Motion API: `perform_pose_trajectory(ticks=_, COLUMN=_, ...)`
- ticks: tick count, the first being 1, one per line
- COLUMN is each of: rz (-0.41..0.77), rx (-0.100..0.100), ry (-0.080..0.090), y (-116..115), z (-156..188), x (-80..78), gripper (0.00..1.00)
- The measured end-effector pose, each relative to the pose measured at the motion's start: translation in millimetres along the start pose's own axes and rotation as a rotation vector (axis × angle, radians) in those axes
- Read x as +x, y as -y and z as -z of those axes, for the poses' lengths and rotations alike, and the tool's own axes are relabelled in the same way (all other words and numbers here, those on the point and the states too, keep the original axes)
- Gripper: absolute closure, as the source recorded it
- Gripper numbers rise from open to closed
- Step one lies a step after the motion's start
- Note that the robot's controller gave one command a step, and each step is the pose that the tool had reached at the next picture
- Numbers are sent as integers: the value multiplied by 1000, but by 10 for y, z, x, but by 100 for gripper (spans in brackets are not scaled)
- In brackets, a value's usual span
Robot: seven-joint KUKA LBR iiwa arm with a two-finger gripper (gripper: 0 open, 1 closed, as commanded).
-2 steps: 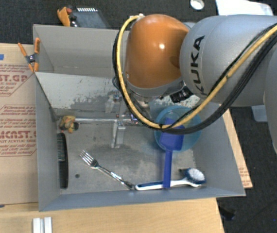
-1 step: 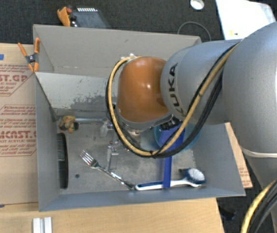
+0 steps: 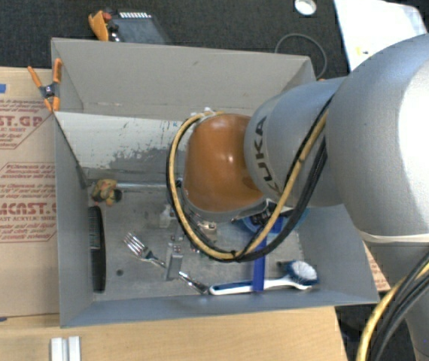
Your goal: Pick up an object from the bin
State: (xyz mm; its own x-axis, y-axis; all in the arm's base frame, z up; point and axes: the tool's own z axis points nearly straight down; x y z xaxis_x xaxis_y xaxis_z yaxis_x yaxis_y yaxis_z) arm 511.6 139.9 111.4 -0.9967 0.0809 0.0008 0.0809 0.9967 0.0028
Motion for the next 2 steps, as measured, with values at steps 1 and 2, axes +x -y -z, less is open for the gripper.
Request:
perform_pose_trajectory(ticks=1, rz=-147, rx=-2, ry=2, y=-106, z=98, x=168, gripper=0)
perform_pose_trajectory(ticks=2, rz=-194, rx=-2, ry=9, y=81, z=-437, x=283, gripper=0)
